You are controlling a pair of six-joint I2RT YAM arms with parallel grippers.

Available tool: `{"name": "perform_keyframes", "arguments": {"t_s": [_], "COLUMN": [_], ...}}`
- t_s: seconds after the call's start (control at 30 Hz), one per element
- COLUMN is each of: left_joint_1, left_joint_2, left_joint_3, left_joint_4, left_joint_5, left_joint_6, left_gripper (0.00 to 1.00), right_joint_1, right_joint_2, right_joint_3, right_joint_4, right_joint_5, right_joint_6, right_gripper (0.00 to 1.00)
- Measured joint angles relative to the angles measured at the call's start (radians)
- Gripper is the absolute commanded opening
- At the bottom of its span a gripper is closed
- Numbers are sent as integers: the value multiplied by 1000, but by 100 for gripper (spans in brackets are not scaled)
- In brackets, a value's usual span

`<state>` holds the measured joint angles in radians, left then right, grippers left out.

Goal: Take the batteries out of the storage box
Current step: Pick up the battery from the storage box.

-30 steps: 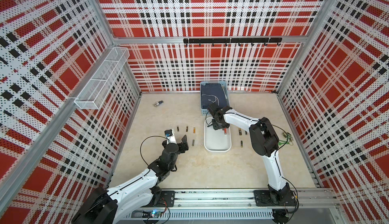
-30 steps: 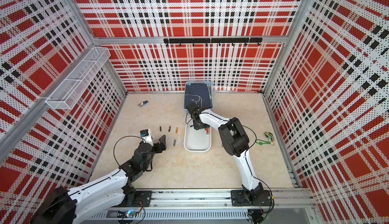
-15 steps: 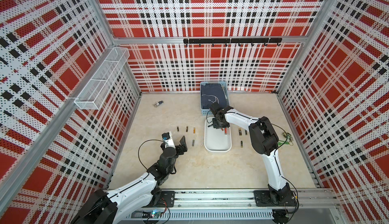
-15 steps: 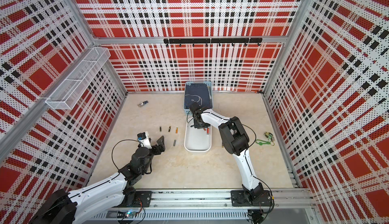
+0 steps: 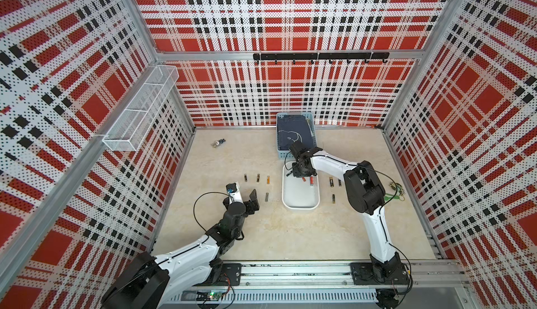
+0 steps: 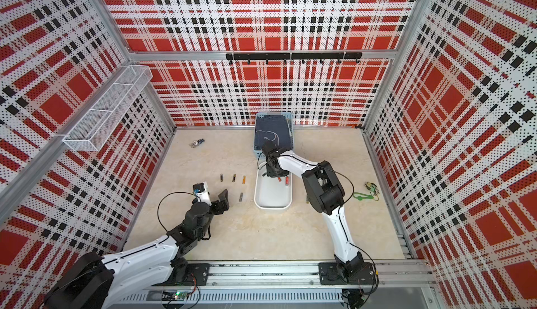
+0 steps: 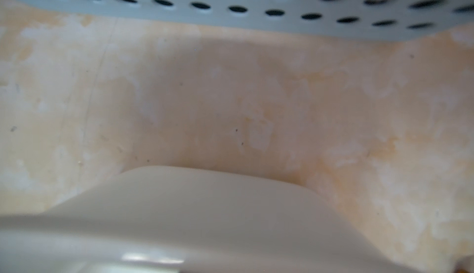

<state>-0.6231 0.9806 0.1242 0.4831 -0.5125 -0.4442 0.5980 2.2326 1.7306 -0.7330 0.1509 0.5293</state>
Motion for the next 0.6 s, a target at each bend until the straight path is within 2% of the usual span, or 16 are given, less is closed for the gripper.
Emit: {"name": "perform_keyframes", "arguments": {"t_s": [0.4, 0.6], "left_joint_1": [0, 0], "left_joint_2": [7, 8], "left_joint_3": [0, 0], "left_joint_4": [2, 2], "left_joint_5": [0, 0], "left_joint_6": [0, 0], "left_gripper": [90, 90], "right_joint_1": [9, 11], "right_joint_2": [-58, -59], "right_joint_3": [-94, -97], "right_joint_4": [2, 4], "right_joint_5": [-17, -13], "right_joint_6": [-8, -12], "right_gripper": [28, 12]}}
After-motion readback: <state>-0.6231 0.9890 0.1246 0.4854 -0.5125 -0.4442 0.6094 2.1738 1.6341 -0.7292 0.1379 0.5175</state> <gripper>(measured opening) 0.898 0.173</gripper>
